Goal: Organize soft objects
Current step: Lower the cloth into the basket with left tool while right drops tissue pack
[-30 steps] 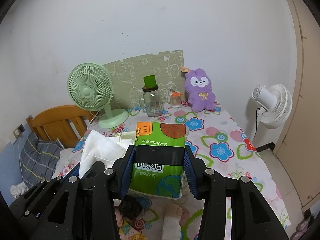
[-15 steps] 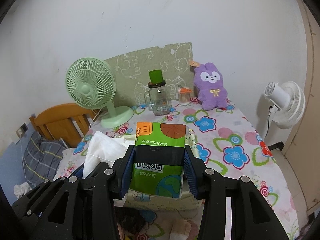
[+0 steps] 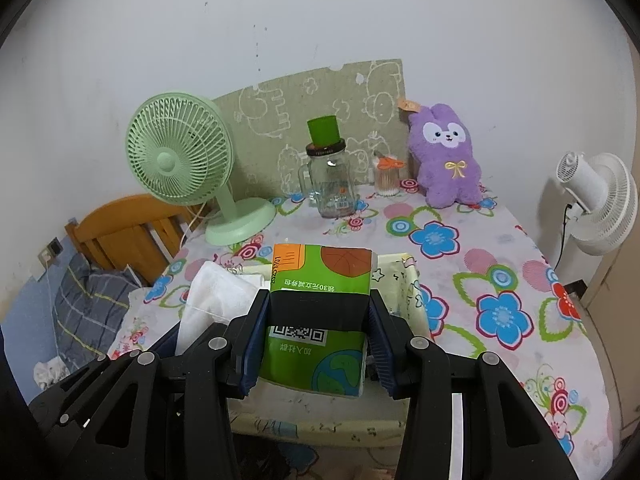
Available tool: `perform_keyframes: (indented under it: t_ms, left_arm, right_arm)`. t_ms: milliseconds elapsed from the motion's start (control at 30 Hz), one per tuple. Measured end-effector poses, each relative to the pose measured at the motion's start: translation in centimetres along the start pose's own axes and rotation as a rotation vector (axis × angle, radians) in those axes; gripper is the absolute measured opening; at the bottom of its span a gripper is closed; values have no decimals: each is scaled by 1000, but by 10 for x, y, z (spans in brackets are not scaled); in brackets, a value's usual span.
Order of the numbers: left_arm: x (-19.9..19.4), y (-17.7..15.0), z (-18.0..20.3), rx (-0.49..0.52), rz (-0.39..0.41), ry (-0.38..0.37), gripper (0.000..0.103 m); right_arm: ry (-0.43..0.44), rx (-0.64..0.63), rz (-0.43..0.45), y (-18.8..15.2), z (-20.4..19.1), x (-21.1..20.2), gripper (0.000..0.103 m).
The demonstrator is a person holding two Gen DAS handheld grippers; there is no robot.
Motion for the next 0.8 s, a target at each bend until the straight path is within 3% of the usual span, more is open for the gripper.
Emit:
perform_keyframes:
  t_ms: [167, 267, 500, 800]
  left_arm:
    - [14, -3, -6, -10, -25, -1, 18]
    - [21, -6, -11, -11, -43, 12, 33]
    - [37, -12, -15, -33, -88, -17, 49]
    - [49, -18, -20, -40, -119, -10, 55]
  right_arm:
    - [6, -14, -22, -3, -4, 17, 49]
    - [22, -24, -33, -5, -7, 26, 49]
    - [26, -42, -38, -6, -11, 40, 49]
    - [78, -36, -79, -13, -15, 61, 53]
Point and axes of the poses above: each gripper's, at about its wrist camera, not at the fingertips, and x roughly the way its jaws point, z to its right, y to its top, the point moved 9 cm from there along x, roughly the way its jaws point, and after that the axes turned 6 degrees about -y, right-handed, at the moved point
